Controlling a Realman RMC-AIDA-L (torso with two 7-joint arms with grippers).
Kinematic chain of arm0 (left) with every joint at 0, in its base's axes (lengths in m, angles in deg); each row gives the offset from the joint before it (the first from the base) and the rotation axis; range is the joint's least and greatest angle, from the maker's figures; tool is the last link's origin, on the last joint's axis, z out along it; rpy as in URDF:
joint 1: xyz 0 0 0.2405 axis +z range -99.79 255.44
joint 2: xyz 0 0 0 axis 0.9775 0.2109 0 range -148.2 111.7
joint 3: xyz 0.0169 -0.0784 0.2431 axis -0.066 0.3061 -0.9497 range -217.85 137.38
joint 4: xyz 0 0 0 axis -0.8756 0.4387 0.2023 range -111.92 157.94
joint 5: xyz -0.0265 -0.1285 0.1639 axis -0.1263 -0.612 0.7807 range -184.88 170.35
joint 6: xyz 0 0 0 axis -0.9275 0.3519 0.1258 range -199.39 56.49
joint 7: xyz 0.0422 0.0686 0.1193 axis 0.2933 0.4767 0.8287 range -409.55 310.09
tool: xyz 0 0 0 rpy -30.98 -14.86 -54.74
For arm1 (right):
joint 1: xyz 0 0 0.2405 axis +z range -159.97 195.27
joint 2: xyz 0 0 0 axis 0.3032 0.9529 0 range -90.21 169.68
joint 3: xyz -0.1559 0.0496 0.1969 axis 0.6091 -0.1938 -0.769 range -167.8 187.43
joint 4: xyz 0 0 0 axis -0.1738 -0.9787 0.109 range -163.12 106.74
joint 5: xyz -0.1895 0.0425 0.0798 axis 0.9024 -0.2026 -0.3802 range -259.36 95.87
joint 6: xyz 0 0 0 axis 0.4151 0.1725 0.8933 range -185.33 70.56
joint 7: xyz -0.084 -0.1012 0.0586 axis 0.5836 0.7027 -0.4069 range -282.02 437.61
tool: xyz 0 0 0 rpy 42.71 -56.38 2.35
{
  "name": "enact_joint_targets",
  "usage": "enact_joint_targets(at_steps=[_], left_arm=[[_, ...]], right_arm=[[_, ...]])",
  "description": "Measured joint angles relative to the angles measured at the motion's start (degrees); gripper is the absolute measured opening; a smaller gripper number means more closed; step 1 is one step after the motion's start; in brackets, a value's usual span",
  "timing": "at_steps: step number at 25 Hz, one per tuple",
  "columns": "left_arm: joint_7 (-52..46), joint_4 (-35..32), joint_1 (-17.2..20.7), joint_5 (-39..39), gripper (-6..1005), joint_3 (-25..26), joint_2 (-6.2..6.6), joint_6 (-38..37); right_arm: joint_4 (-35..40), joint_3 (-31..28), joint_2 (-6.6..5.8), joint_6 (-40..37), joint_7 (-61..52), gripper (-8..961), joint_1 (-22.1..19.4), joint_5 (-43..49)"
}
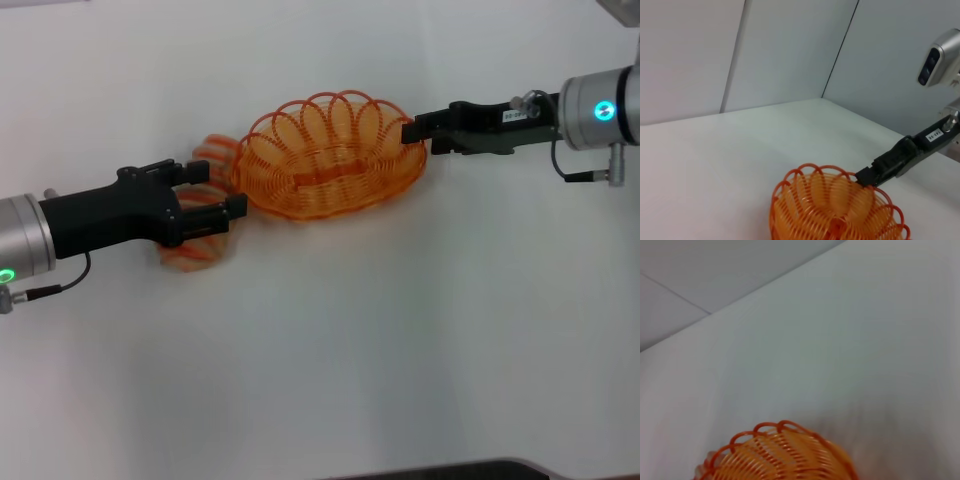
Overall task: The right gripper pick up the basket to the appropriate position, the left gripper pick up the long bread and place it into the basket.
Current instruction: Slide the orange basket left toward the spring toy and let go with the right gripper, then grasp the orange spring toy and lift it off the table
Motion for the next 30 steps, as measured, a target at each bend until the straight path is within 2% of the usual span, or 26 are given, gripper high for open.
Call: enact_joint_targets(at_steps=[7,13,19,24,27,30], left_arm=[[-0.30,0.00,-0.09,-1.12,794,0.52,-0.05,-0.15],[-0.35,0.24,0.45,-3.36,794,2.27,0.18,-1.32],[-3.03,0.49,0.71,-3.82,794,5.54,1.01,-5.70],[-6.78,0.55,0.90,-3.91,793,7.21,1.84,-9.57],[-8.43,0.55,0.94,-3.79,793,7.19,2.14,-10.31],[-9.44,0.61,0.98,-3.49,793,6.81,2.38,-10.69]], right_arm=[[2.88,-6.07,-0.29,-3.73,4.84,784,-2.71,-0.53],[4.42,-11.00,-0.85,-8.71,15.85,787,-6.28,-8.94],[4.30,-14.33,-1.77,-17.55,33.32,788,-9.65,-16.85],[4.09,-17.80,-1.79,-25.58,49.78,785,-12.59,-18.42],[3.77,-18.57,-1.58,-27.28,58.73,785,-15.37,-18.28],[3.73,-18.28,-1.42,-28.13,63.08,784,-16.65,-17.90]])
